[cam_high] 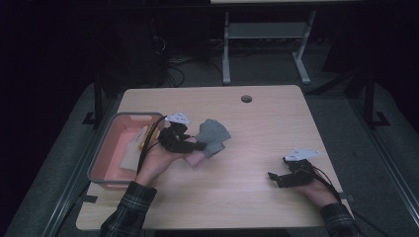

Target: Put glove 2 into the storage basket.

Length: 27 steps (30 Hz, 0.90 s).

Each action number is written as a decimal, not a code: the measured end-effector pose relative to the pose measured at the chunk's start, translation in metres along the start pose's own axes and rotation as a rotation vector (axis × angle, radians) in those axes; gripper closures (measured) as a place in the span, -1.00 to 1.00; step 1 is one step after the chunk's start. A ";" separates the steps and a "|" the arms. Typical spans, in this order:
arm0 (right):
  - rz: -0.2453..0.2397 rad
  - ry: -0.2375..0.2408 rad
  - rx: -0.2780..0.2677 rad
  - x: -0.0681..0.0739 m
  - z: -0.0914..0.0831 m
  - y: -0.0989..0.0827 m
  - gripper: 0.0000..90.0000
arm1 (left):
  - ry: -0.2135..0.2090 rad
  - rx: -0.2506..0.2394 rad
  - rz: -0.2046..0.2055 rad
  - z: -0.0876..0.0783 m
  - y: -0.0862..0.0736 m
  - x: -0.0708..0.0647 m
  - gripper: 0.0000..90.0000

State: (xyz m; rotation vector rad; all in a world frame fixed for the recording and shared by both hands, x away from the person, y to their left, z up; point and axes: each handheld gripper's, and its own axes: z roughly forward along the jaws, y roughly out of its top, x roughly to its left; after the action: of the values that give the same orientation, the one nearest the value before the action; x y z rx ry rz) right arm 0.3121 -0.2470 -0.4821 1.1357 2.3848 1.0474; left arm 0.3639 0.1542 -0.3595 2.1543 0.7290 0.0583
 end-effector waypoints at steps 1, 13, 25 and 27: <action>0.000 0.000 0.000 0.000 0.000 0.000 -0.69 | 0.003 -0.004 -0.004 -0.003 -0.001 0.001 0.53; 0.000 0.000 0.000 0.000 0.000 0.000 -0.69 | 0.089 -0.042 -0.067 -0.046 -0.023 0.022 0.53; 0.000 0.000 0.000 0.000 0.000 0.000 -0.69 | 0.266 -0.093 -0.202 -0.110 -0.072 0.057 0.53; 0.000 0.000 0.000 0.000 0.000 0.000 -0.69 | 0.314 -0.066 -0.230 -0.117 -0.085 0.066 0.52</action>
State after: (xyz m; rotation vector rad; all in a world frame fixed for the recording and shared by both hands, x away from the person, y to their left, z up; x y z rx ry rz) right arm 0.3121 -0.2470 -0.4821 1.1352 2.3848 1.0470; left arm 0.3446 0.3122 -0.3594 2.0059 1.1350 0.2997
